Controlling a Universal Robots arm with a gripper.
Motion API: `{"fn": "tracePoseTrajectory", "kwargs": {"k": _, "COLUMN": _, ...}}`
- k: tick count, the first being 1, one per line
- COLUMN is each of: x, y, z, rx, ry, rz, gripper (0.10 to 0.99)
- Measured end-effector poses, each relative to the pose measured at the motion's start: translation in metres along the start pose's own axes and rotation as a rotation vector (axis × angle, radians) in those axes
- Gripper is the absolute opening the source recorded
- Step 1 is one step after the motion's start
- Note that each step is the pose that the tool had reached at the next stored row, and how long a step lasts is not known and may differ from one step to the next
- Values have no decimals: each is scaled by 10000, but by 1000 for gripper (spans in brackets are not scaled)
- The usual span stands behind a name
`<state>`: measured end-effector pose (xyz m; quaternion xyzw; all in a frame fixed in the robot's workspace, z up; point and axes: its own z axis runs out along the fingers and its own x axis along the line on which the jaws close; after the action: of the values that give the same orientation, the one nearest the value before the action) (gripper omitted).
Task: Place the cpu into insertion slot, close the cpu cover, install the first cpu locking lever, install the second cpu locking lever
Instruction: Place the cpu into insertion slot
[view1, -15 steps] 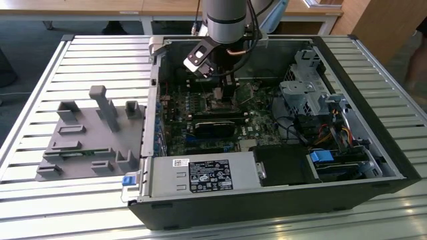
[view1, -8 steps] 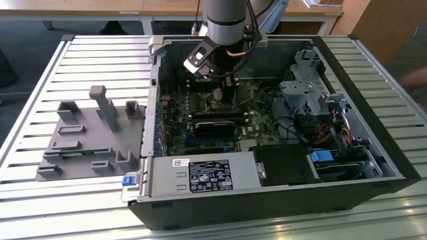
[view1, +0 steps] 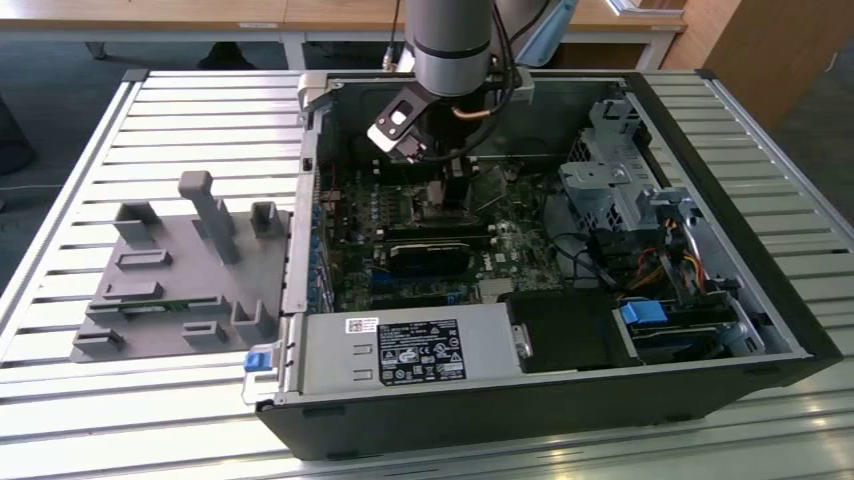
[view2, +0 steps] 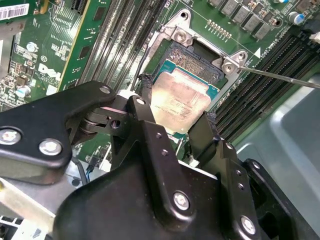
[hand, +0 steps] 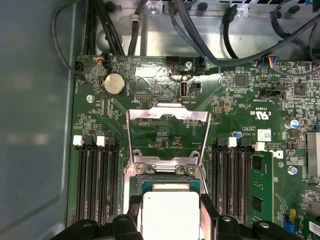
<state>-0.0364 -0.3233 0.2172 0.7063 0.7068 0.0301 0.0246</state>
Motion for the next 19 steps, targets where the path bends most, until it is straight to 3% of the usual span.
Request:
{"fn": "tracePoseTrajectory", "kwargs": {"k": 8, "x": -1, "y": -21, "z": 89, "rx": 28, "ry": -22, "rz": -3, "gripper": 541}}
{"fn": "tracePoseTrajectory", "kwargs": {"k": 19, "x": 4, "y": -47, "z": 156, "rx": 41, "ry": -23, "rz": 6, "gripper": 541}}
